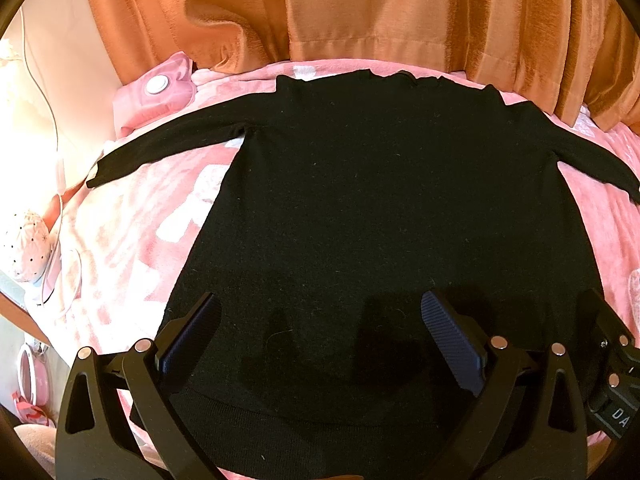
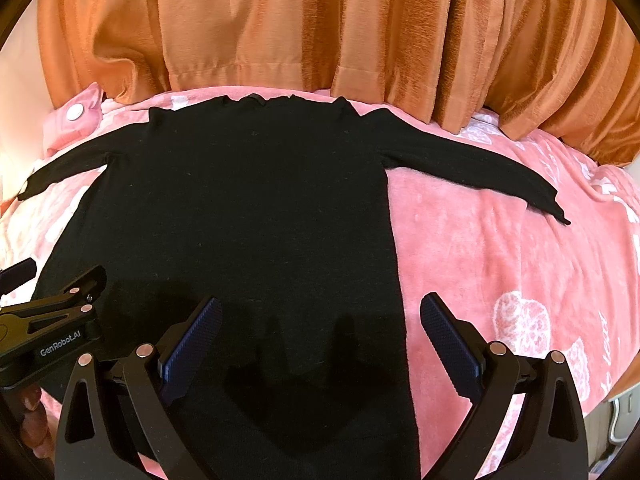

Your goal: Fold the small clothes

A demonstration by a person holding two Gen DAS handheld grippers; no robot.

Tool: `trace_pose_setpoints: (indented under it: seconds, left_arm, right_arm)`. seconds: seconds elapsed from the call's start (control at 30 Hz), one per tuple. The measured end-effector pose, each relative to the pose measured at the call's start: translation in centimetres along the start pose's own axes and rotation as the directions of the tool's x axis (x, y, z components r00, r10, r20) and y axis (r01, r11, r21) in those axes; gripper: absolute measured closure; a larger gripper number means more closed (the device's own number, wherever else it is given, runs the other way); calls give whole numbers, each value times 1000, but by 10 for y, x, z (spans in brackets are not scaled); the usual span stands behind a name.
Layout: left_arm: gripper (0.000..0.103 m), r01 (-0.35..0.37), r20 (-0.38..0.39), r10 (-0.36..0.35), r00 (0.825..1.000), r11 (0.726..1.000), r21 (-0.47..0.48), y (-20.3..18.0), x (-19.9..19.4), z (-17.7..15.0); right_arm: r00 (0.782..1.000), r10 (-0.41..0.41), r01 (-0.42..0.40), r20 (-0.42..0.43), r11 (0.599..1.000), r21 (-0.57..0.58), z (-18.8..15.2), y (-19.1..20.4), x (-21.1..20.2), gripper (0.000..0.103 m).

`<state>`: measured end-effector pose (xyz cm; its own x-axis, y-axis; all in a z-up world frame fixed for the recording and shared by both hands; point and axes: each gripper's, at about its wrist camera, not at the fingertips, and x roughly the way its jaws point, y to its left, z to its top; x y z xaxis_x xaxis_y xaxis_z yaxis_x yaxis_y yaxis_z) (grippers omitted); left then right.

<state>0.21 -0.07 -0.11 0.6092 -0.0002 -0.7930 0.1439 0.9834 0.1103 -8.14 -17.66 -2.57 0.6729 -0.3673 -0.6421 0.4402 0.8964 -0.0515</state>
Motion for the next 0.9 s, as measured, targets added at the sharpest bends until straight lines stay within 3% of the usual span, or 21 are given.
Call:
trace_pose_setpoints:
  seconds: [0.9]
  left_arm:
    - [5, -4, 3, 4, 1000, 1000, 2, 2, 0, 0]
  right_arm:
    - [1000, 2, -2, 0, 1000, -1, 0, 2, -1, 5]
